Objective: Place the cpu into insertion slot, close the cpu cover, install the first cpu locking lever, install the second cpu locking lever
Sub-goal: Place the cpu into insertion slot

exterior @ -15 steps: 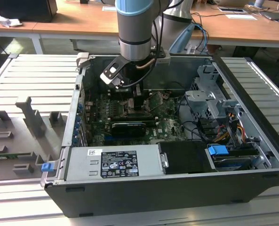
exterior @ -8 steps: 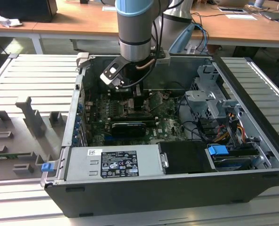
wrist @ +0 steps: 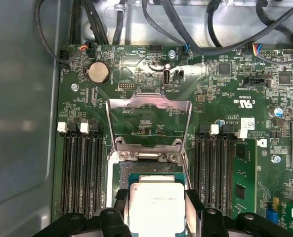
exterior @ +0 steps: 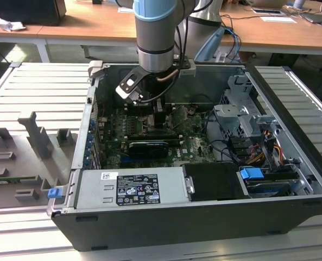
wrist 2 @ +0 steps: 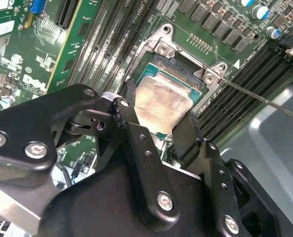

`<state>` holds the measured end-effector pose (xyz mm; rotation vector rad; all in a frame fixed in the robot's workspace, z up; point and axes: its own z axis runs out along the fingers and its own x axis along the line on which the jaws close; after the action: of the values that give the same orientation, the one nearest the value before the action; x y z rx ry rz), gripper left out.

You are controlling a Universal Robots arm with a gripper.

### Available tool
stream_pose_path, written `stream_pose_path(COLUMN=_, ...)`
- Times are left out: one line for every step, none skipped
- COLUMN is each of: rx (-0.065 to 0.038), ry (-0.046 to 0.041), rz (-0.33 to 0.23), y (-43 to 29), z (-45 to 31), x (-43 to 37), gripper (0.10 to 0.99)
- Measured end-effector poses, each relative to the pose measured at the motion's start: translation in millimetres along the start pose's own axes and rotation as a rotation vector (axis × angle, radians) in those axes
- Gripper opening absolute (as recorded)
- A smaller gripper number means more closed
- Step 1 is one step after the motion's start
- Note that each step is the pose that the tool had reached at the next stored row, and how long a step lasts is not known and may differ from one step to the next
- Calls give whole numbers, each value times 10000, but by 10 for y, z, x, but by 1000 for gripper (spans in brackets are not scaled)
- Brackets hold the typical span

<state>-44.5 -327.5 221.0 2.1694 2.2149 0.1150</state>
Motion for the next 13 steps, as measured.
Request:
stream_pose_path(rx=0, ry=-7, rz=14, y=-1, z=15, x=9, gripper=537)
stream_pose_path(rx=1, ry=-10, rz=37, y=-2, z=24, x=15, gripper=537)
stream_pose_path(rx=-3, ry=-11, rz=94, y=-2, z=38, x=22, gripper=537)
stream_pose_path(rx=-4, ry=-20, rz=182, y=-3, z=48, x=24, gripper=537)
stream_pose_path(rx=-6, ry=-26, rz=265, y=-3, z=58, x=26, gripper=537)
stream_pose_path(rx=-8, ry=-32, rz=334, y=-5, z=77, x=27, gripper=537)
stream_pose_path(rx=-8, ry=-34, rz=338, y=-7, z=94, x=28, gripper=537)
stream_pose_path(rx=-8, ry=-37, rz=338, y=-8, z=105, x=30, gripper=537)
stream_pose_path(rx=-8, ry=-44, rz=337, y=-8, z=116, x=32, gripper=537)
stream_pose_path(rx=-7, ry=-59, rz=337, y=-8, z=126, x=39, gripper=537)
stream_pose_path(rx=-7, ry=-72, rz=334, y=-6, z=133, x=44, gripper=537)
stream_pose_path(rx=-7, ry=-92, rz=330, y=-6, z=144, x=54, gripper=537)
stream_pose_path(rx=-7, ry=-106, rz=327, y=-6, z=151, x=63, gripper=537)
